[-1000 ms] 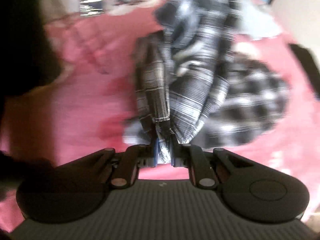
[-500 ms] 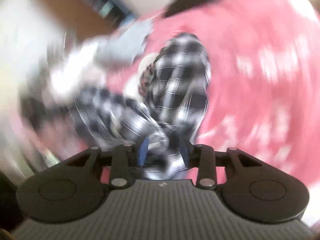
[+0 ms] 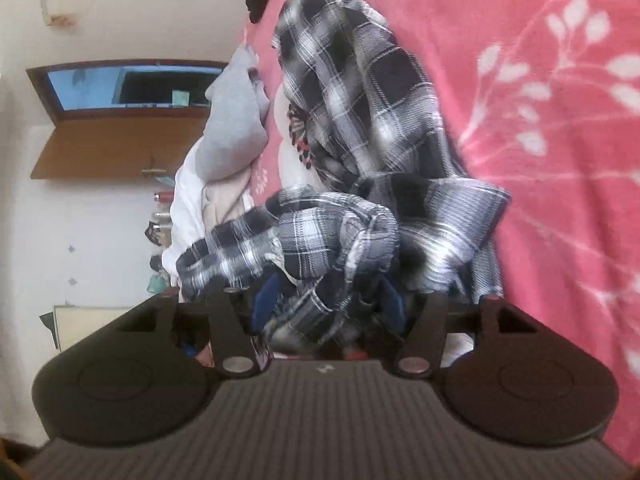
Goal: Fold clothes
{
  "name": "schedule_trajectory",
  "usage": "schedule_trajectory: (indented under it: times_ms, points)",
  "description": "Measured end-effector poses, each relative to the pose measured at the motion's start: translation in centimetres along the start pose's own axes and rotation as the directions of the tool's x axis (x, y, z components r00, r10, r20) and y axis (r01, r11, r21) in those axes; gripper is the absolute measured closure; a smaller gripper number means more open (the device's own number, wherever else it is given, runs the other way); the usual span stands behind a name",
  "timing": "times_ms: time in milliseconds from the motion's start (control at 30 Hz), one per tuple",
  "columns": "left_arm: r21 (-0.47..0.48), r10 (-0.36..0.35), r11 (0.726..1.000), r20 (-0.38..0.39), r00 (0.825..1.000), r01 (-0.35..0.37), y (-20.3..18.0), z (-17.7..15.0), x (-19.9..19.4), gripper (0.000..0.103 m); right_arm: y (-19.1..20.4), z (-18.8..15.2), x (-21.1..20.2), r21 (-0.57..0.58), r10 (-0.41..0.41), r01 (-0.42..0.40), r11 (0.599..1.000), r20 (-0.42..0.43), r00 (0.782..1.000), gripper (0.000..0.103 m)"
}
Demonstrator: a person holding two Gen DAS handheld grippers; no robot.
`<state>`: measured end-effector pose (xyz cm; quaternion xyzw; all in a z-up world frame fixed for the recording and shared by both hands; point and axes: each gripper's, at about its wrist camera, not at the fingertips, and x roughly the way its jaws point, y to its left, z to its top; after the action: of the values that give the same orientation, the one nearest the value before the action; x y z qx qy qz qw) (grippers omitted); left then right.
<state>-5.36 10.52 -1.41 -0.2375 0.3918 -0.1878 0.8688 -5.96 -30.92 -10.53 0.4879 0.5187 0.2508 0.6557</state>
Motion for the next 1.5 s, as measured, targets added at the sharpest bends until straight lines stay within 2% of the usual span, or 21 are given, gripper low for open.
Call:
schedule_trajectory:
  times_ms: [167, 200, 233, 300, 367, 433, 500, 567, 667, 800, 967, 1067, 1133, 1167, 1200, 1367, 1500]
  points:
    - [0.058, 0.050, 0.997, 0.003, 0.999, -0.050, -0.7, -1.1, -0.2, 0.085, 0.0, -0.2, 2.0, 0.013, -0.047, 0.047, 0.999, 0.044, 0.998, 0.055]
    - [0.069, 0.068, 0.995, 0.008, 0.998, -0.068, -0.9, -1.3, -0.3, 0.085, 0.0, -0.2, 2.3, 0.012, -0.060, 0.059, 0.998, 0.056, 0.997, 0.061]
    - [0.076, 0.094, 0.993, 0.019, 0.995, -0.095, -1.0, -1.4, -0.3, 0.087, 0.1, -0.3, 2.6, 0.001, -0.076, 0.076, 0.997, 0.069, 0.995, 0.076]
    - [0.101, 0.134, 0.985, 0.053, 0.990, -0.139, -1.7, -1.3, -0.8, 0.089, 1.4, -0.6, 2.6, -0.084, -0.119, 0.128, 0.988, 0.103, 0.987, 0.090]
    - [0.118, 0.146, 0.980, 0.114, 0.983, -0.159, -2.5, -0.7, -1.8, 0.091, 3.6, -1.0, 2.2, -0.213, -0.158, 0.189, 0.959, 0.156, 0.975, 0.092]
    - [0.122, 0.135, 0.980, 0.169, 0.976, -0.157, -3.4, 0.3, -2.7, 0.091, 7.3, -1.6, 1.2, -0.405, -0.165, 0.257, 0.877, 0.248, 0.955, 0.093]
    - [0.146, 0.118, 0.977, 0.235, 0.965, -0.156, -4.6, 1.7, -3.8, 0.091, 11.3, -2.2, 0.2, -0.566, -0.143, 0.333, 0.755, 0.353, 0.925, 0.093]
    - [0.170, 0.086, 0.975, 0.307, 0.948, -0.144, -6.1, 3.2, -5.2, 0.091, 15.1, -2.8, -1.0, -0.663, -0.087, 0.393, 0.637, 0.445, 0.891, 0.094]
    - [0.206, 0.042, 0.969, 0.405, 0.913, -0.136, -8.2, 5.7, -7.1, 0.091, 20.0, -3.4, -2.9, -0.737, 0.019, 0.476, 0.480, 0.552, 0.834, 0.094]
    - [0.226, -0.018, 0.968, 0.499, 0.866, -0.110, -10.4, 10.1, -9.0, 0.091, 24.9, -3.1, -5.3, -0.748, 0.153, 0.565, 0.348, 0.640, 0.753, 0.094]
    - [0.268, -0.061, 0.956, 0.569, 0.820, -0.115, -13.4, 15.1, -8.6, 0.091, 29.9, -0.7, -6.5, -0.701, 0.270, 0.670, 0.245, 0.713, 0.647, 0.094]
    - [0.302, -0.083, 0.944, 0.601, 0.795, -0.130, -15.2, 17.1, -7.4, 0.091, 31.8, 0.9, -7.4, -0.659, 0.328, 0.721, 0.214, 0.744, 0.583, 0.094]
    - [0.326, -0.088, 0.933, 0.617, 0.782, -0.151, -16.3, 17.8, -6.3, 0.091, 32.4, 2.2, -8.0, -0.632, 0.358, 0.744, 0.218, 0.761, 0.541, 0.094]
    - [0.333, -0.088, 0.930, 0.615, 0.783, -0.157, -16.7, 18.2, -5.4, 0.091, 32.4, 2.8, -8.2, -0.621, 0.368, 0.752, 0.222, 0.767, 0.525, 0.094]
    - [0.339, -0.087, 0.927, 0.613, 0.785, -0.162, -17.0, 18.6, -4.6, 0.091, 32.5, 3.6, -8.2, -0.612, 0.367, 0.758, 0.225, 0.774, 0.516, 0.094]
    - [0.344, -0.038, 0.917, 0.576, 0.817, -0.200, -17.9, 22.8, 1.4, 0.091, 32.5, 9.8, -7.9, -0.577, 0.304, 0.781, 0.238, 0.808, 0.504, 0.094]
    - [0.374, 0.010, 0.889, 0.560, 0.828, -0.264, -19.0, 26.5, 7.4, 0.091, 32.0, 16.7, -7.3, -0.535, 0.236, 0.800, 0.273, 0.843, 0.483, 0.094]
